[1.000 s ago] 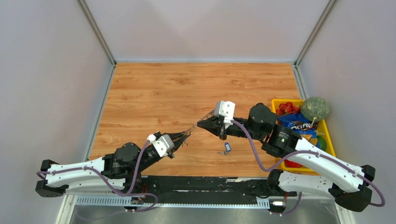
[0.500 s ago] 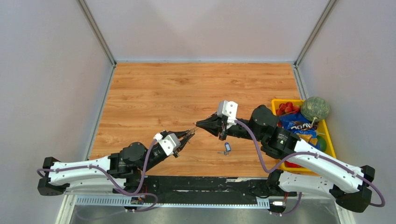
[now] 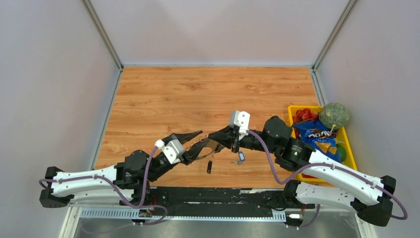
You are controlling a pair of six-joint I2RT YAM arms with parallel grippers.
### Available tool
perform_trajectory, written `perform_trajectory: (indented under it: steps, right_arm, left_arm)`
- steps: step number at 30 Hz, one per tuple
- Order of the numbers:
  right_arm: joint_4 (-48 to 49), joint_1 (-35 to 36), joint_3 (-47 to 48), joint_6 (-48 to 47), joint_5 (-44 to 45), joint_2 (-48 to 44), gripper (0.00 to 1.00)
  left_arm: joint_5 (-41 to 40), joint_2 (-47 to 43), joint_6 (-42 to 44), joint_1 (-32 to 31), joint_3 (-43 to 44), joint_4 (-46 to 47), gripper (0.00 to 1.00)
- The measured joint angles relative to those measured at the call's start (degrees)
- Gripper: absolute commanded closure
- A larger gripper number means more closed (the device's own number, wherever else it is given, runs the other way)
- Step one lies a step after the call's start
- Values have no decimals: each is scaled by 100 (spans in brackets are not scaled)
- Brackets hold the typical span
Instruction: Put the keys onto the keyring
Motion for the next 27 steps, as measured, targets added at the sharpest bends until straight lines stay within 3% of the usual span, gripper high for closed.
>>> perform_trajectory:
  steps: [15, 27]
  right_arm:
    - [125, 2, -122, 44, 149, -452, 100]
    - [-50, 2, -170, 15, -168, -1001, 100]
  left_arm:
    - [299, -59, -55, 0, 240, -249, 38]
    - [1097, -245, -627, 0, 1764, -955, 32]
